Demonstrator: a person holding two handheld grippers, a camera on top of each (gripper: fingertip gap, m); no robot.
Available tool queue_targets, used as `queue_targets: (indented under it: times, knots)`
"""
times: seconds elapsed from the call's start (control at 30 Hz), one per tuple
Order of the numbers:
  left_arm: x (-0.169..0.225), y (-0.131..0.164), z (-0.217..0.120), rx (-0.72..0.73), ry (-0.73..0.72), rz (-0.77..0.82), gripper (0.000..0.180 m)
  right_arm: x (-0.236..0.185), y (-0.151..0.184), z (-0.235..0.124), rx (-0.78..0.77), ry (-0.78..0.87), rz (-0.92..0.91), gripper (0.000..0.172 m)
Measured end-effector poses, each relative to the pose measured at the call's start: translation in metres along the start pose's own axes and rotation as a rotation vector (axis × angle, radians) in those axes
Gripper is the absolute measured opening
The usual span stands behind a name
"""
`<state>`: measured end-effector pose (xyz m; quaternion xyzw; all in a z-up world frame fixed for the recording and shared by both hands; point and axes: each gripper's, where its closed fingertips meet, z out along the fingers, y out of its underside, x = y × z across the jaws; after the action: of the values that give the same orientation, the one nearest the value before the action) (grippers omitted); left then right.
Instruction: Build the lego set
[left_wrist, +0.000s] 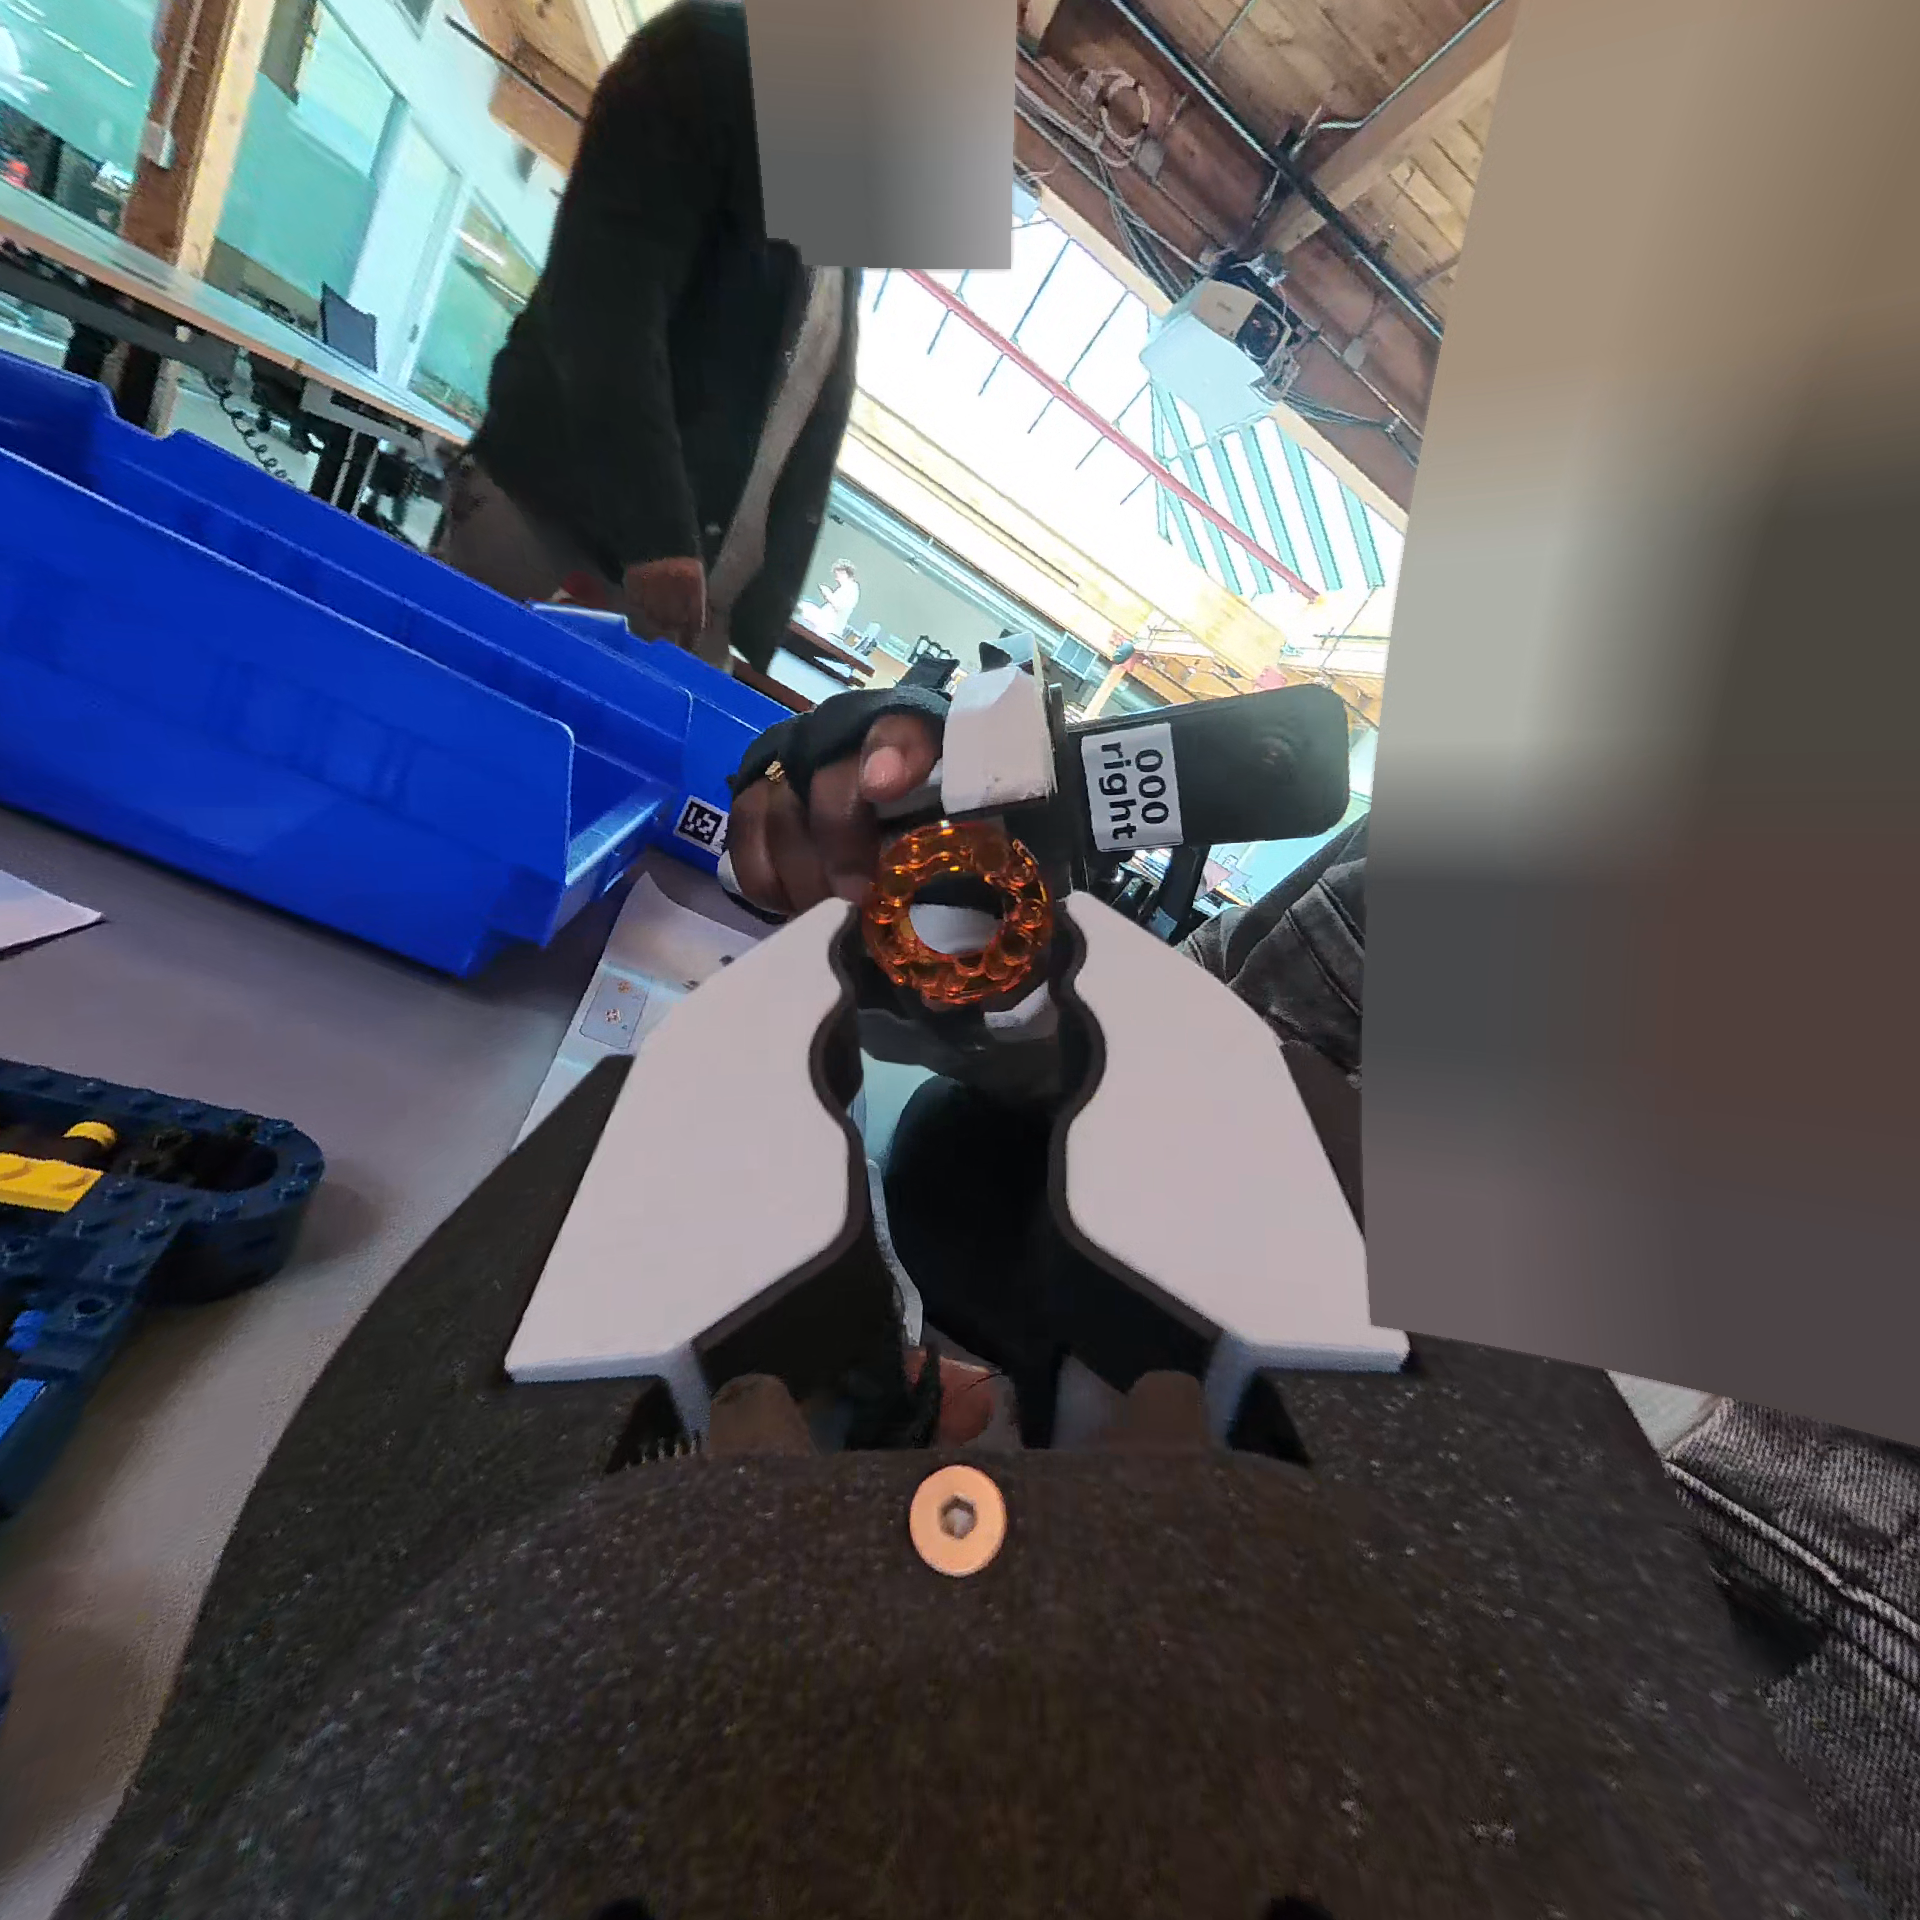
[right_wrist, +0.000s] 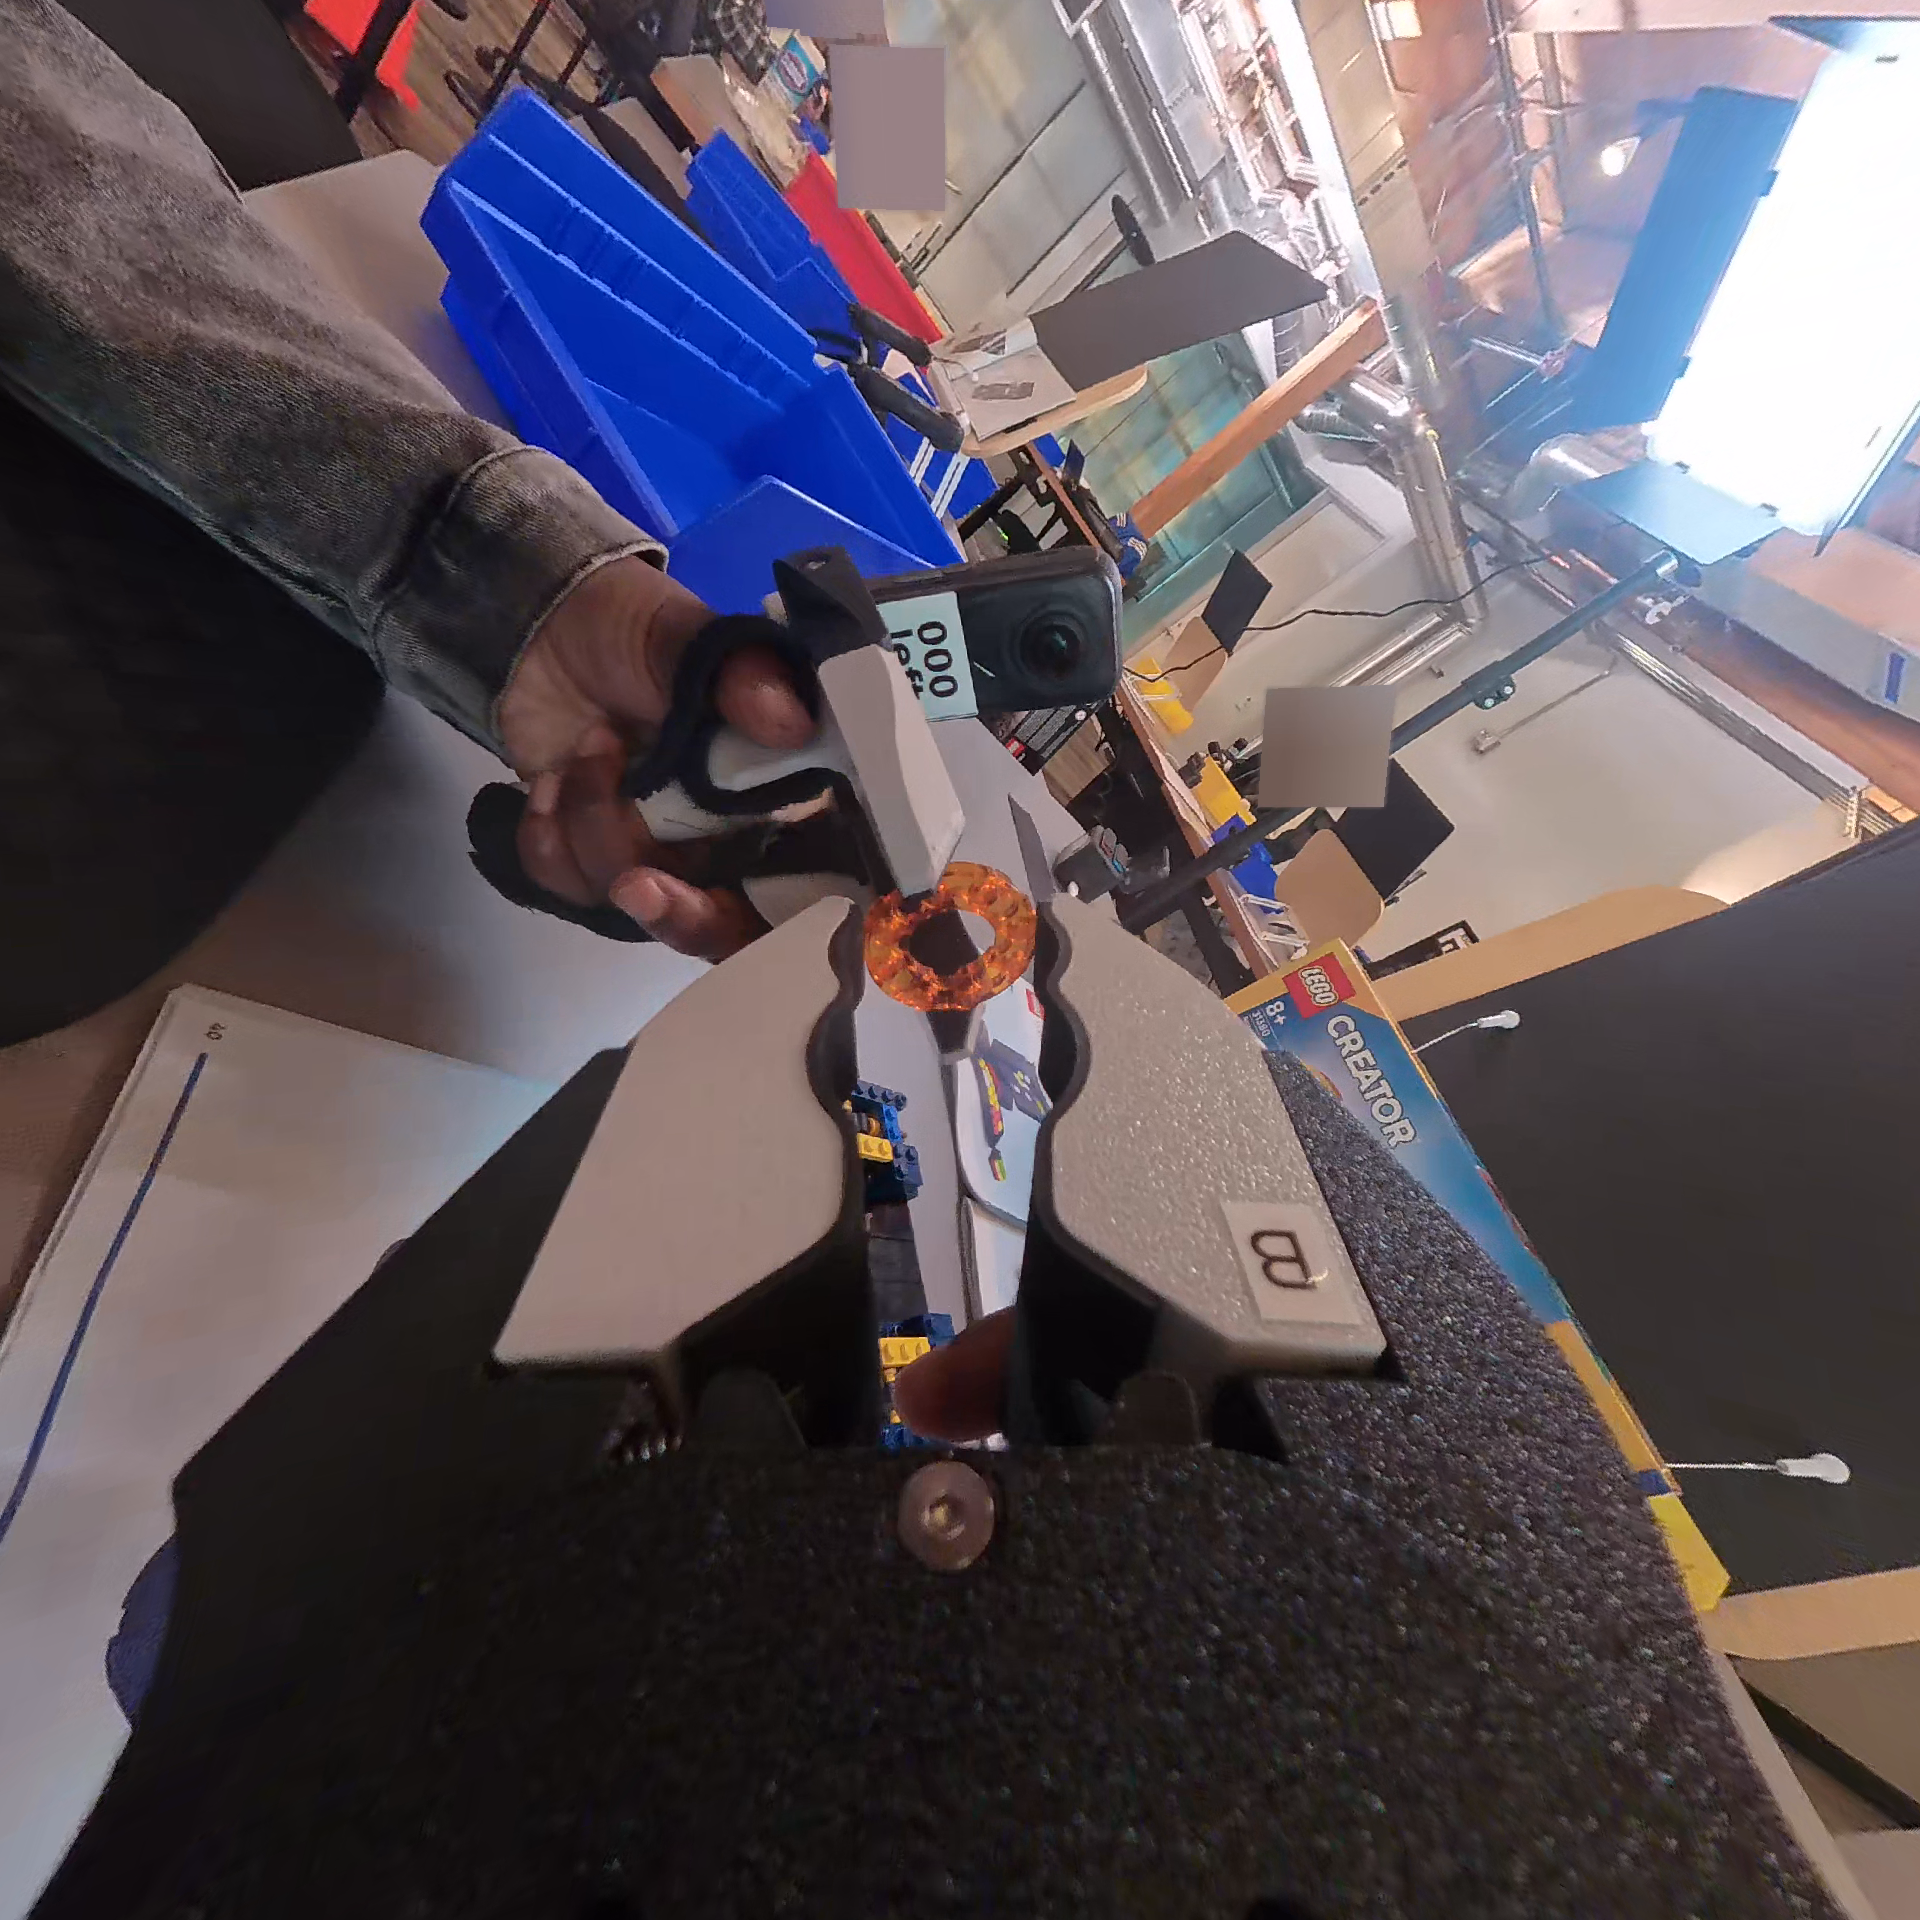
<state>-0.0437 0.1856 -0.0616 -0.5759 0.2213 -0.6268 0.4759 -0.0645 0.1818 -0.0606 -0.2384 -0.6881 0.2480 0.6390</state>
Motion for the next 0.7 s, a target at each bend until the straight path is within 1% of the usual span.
queue_targets:
  times: [0.1, 0.13, 0.27, 0.33, 0.4, 0.7]
  knots:
    - [0.002, 0.000, -0.001, 0.006, 0.031, -0.028, 0.035, 0.000, -0.002, 0.000, 0.024, 0.001, 0.030, 0.031]
    - [0.004, -0.001, -0.001, 0.016, 0.053, -0.049, 0.032, 0.000, -0.003, 0.000, 0.039, -0.003, 0.052, 0.031]
    - [0.013, -0.006, -0.004, 0.072, 0.169, -0.162, 0.033, 0.001, -0.008, -0.003, 0.096, -0.063, 0.165, 0.035]
    - [0.012, -0.006, -0.005, 0.076, 0.186, -0.191, 0.033, 0.003, -0.012, -0.004, 0.110, -0.070, 0.168, 0.033]
    - [0.015, -0.007, -0.006, 0.078, 0.216, -0.208, 0.033, 0.001, -0.010, -0.001, 0.086, -0.095, 0.157, 0.032]
    - [0.015, -0.004, -0.006, 0.067, 0.225, -0.242, 0.032, -0.001, -0.009, 0.004, 0.070, -0.200, 0.211, 0.030]
